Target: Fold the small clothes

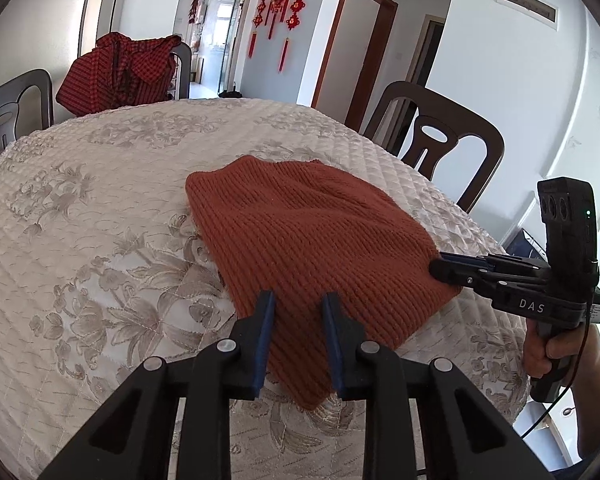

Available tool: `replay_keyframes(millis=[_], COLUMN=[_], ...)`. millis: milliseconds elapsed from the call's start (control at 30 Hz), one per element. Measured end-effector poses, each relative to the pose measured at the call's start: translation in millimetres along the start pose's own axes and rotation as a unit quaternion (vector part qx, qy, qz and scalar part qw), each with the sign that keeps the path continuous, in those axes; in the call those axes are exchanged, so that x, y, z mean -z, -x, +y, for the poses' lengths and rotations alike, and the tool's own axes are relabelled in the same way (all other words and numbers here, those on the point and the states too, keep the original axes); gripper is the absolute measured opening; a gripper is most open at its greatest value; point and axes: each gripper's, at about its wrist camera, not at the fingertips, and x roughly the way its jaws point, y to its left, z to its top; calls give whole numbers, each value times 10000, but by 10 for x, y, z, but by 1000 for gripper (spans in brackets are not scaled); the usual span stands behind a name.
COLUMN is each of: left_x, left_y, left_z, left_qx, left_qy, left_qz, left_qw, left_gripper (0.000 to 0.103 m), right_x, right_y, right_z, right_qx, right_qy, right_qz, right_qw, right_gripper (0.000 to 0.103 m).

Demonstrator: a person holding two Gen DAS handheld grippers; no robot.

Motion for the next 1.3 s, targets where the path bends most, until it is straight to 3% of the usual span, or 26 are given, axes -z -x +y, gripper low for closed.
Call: replay_keyframes(millis=[533,933,1067,1300], left_x=[-69,-180,-169,-212], left_y=[48,45,-47,-33], left_z=[-21,62,89,142], left_qx=[-172,-335,-331,-354], left_qy=[173,273,276,344], left_qz=[60,-75,55,19], left_qw=[9997,9990,9991,9988], left_gripper=[28,28,28,31], right_x=[1,-130,-119,-160], right_y=[11,171,-32,-22], right_z=[-15,61,6,-50], right_qx=[-29,-61,36,-144], right_qy=[-182,-160,-202,-351], right_qz=[2,-404,-98,-144], right_qw=[9998,9990,9997,9992], right_gripper=[25,25,25,26])
